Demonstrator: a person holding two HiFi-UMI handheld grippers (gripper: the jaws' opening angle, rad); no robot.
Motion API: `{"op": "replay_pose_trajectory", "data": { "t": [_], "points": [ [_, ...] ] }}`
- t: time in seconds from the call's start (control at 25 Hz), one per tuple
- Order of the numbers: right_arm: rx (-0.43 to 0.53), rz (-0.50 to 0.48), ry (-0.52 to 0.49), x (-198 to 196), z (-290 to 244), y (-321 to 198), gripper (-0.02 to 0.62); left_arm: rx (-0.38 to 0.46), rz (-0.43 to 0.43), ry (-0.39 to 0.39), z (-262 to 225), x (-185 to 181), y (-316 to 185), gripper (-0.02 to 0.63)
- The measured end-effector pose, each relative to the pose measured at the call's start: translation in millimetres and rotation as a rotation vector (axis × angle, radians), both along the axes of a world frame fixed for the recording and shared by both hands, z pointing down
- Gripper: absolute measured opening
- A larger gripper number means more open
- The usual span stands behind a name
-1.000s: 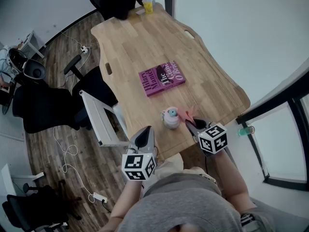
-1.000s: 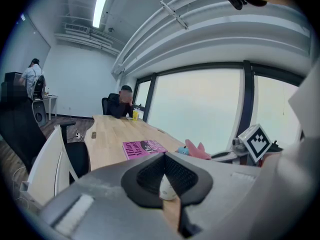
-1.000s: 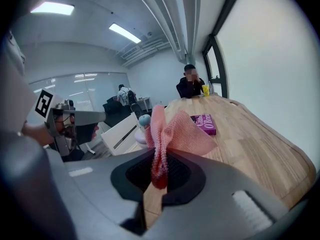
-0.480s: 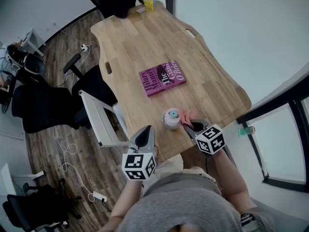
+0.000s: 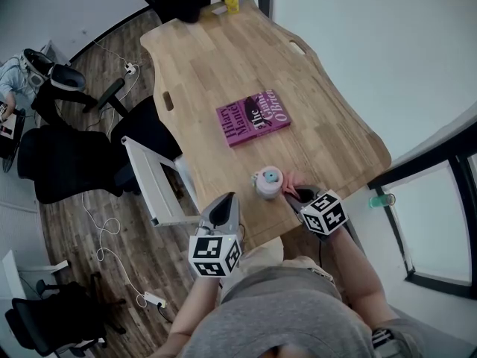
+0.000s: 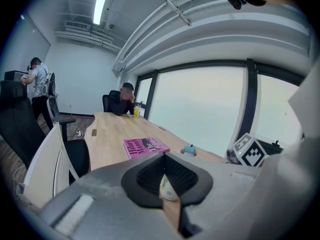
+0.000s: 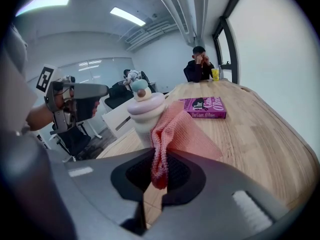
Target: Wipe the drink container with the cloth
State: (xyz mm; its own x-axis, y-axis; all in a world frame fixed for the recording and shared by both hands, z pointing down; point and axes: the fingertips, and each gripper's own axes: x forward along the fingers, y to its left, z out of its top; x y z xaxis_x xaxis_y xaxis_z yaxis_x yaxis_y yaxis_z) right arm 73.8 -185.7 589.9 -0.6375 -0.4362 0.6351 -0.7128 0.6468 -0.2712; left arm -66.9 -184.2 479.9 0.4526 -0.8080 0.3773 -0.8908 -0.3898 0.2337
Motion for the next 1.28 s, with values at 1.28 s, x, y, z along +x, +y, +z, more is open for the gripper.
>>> {"op": "replay_pose_trajectory", "data": {
  "t": [1.28],
  "points": [
    [-0.156, 0.041, 0.161, 0, 87, 7, 0.025, -0.030, 0.005, -0.010, 17, 3, 25, 0.000]
  ]
}}
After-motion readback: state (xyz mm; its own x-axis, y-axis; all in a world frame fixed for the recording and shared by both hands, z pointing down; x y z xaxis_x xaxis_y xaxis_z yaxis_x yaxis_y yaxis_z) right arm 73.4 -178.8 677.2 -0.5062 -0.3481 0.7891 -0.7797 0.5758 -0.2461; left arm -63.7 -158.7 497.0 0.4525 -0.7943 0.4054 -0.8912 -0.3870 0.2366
